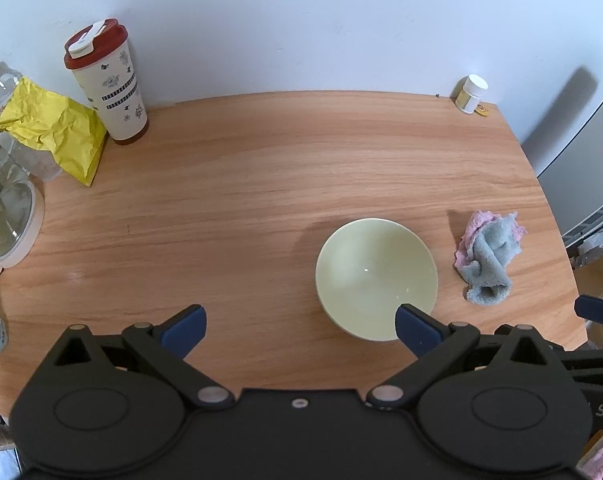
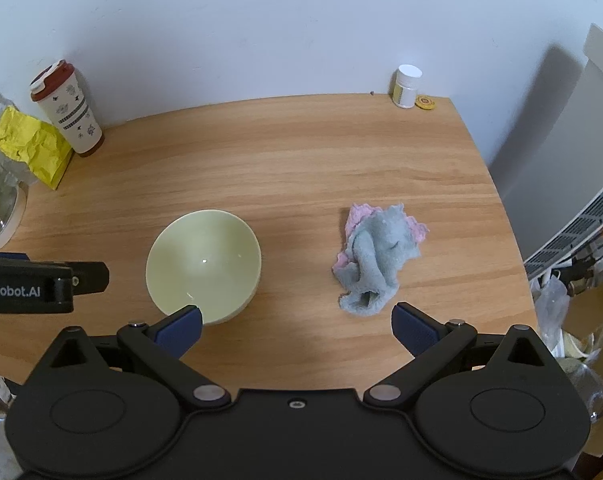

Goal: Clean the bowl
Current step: 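Move the right gripper toward the grey-and-pink cloth beside the bowl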

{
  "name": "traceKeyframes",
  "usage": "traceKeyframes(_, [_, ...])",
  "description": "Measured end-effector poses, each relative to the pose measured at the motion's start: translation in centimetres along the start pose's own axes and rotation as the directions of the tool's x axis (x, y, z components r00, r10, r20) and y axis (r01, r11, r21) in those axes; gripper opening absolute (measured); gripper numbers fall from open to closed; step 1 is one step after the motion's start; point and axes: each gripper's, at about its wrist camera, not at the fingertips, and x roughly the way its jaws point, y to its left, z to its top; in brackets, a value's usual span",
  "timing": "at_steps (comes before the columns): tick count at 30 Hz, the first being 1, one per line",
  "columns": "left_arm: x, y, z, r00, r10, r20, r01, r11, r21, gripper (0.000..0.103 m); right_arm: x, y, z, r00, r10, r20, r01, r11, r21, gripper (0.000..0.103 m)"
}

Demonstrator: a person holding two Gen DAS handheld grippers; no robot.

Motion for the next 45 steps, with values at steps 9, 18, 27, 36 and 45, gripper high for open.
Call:
traceKeyframes(9, [0.0,1.1,-0.3,1.000,-0.006,0.004,0.006,1.000,-0.029,0.103,0.2,-0.5,0.0,1.000,-0.006,-0.012,0.006,1.000,0.025,0.103])
traceKeyframes(18, [-0.1,0.8,0.0,1.000,0.025,-0.017,-0.025,1.000,-0.006,0.103,0.2,-0.7,-0.1,1.000,0.000,-0.020,0.000,0.999,0.033,0.102])
traceKeyframes(27, [-0.1,1.8,0.9,1.000,0.022,-0.007,-0.022,1.000,-0.003,0.103,0.0,-0.5,-0.3,1.000,0.020,-0.010,-0.019,0.999,0.040,0.102])
traceKeyframes(36, [-0.5,2.1,1.6,0.989,0.066,0.134,-0.073,0.996,0.047,0.103,-0.6,-1.5,0.0,0.997,0.052,0.052,-0.056,0.994,0.088,0.102])
traceKeyframes(45, [0.9,2.8,1.4,0.991,-0.061,0.116,0.055,0.997,0.056,0.103,1.3,-3.4,0.0,0.991,0.049,0.122,-0.059,0.995,0.079,0.091])
